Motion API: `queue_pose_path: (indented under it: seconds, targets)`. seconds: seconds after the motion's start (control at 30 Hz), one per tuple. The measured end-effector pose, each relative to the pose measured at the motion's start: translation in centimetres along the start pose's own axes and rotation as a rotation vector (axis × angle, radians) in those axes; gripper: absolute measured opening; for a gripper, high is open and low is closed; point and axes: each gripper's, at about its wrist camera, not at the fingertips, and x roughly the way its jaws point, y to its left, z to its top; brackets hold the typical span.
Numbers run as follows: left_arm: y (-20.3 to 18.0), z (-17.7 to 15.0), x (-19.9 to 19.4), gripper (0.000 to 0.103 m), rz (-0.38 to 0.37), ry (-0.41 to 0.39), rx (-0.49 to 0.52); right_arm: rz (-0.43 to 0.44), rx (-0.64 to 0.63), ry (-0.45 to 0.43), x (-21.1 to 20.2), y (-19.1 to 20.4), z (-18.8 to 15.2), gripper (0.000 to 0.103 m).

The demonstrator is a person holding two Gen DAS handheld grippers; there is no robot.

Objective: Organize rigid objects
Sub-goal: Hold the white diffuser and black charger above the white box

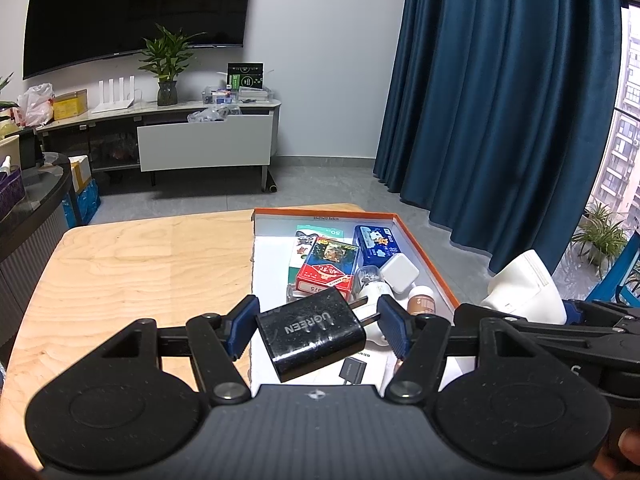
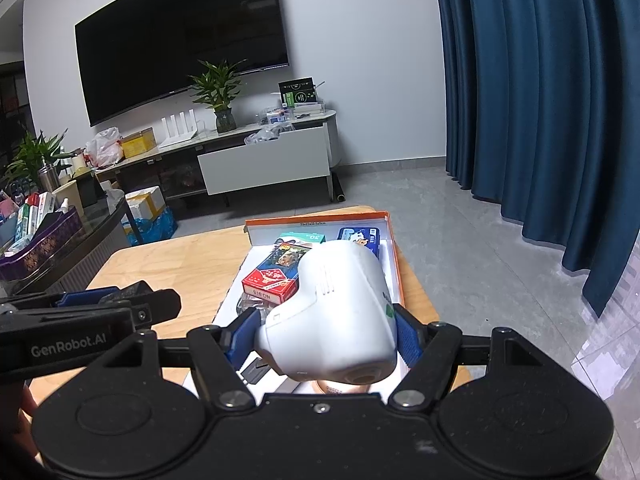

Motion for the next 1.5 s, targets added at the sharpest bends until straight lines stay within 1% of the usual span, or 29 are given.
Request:
queue_pose_path:
  seconds: [0.8,1.5]
  targets:
    - [0.0,-0.2,0.3,0.066,-0.004,0.012,0.004,-0.002,0.001,0.006,0.4,-0.1,0.1,0.083]
    - [0.6,-0.4,1.7,0.066,-0.011,0.049,-0.008,-0.005,0.004,0.041,2.6,-0.3,-0.6,0.083]
